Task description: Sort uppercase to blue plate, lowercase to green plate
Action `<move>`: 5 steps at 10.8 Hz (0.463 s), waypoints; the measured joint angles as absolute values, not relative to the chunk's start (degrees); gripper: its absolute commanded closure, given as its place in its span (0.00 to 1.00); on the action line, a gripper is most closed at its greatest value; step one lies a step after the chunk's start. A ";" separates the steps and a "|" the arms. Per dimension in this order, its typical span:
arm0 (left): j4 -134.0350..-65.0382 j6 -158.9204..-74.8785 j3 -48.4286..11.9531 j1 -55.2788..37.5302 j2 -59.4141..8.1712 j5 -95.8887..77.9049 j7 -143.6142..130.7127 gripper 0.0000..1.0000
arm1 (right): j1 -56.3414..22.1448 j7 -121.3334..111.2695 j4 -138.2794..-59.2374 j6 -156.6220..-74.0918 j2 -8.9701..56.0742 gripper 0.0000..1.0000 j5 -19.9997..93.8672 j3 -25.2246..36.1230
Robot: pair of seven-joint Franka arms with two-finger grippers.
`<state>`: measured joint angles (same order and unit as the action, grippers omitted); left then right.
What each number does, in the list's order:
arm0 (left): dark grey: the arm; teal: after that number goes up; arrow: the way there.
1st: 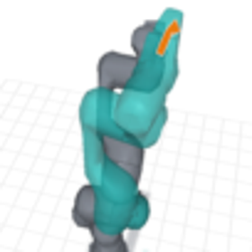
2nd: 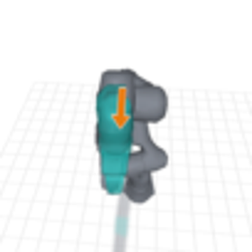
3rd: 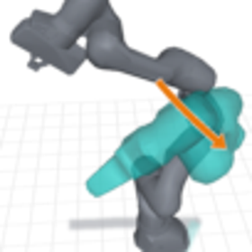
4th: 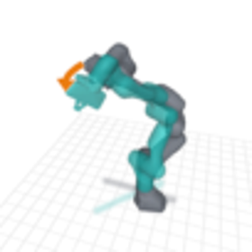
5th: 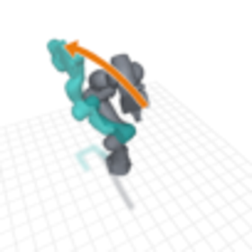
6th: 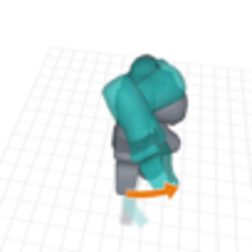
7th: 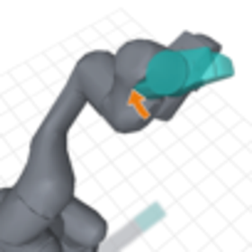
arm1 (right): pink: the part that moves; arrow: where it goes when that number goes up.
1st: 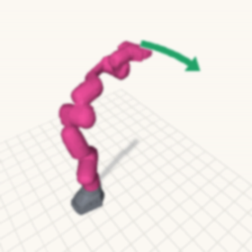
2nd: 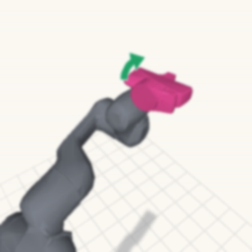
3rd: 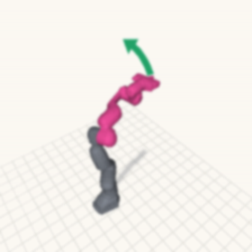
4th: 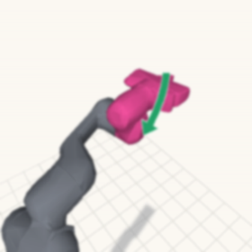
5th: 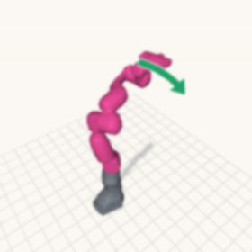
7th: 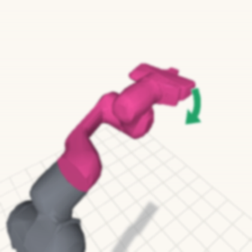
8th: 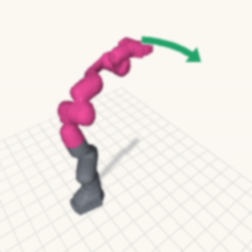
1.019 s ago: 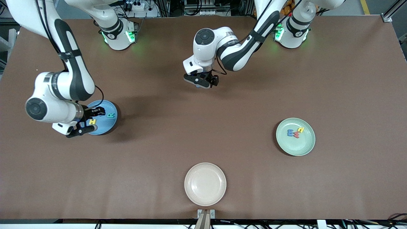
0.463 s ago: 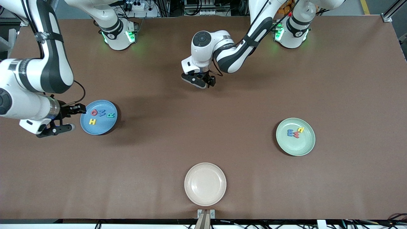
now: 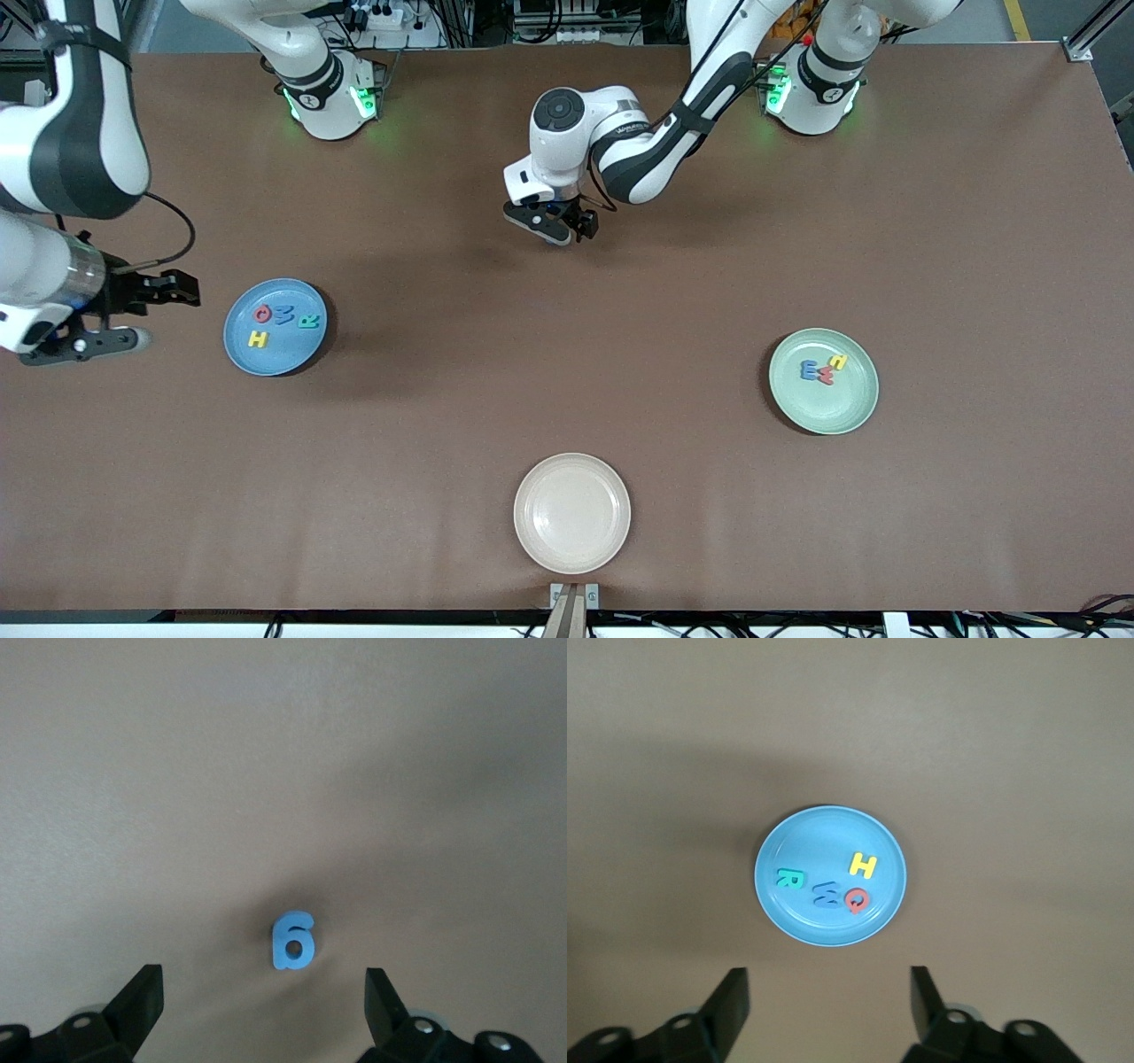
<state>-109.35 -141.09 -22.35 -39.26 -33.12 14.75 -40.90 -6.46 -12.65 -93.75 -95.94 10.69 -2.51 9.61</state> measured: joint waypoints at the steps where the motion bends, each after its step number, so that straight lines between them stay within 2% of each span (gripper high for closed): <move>1: -109.35 -141.12 -22.31 -39.63 -33.54 14.75 -40.90 0.03 | -5.91 -12.60 -93.28 -95.90 9.97 0.00 -2.51 9.57; 5: -109.05 -141.51 -21.41 -40.99 -34.91 14.76 -40.90 0.10 | -2.87 -9.90 -91.70 -94.48 6.76 0.00 -2.49 7.49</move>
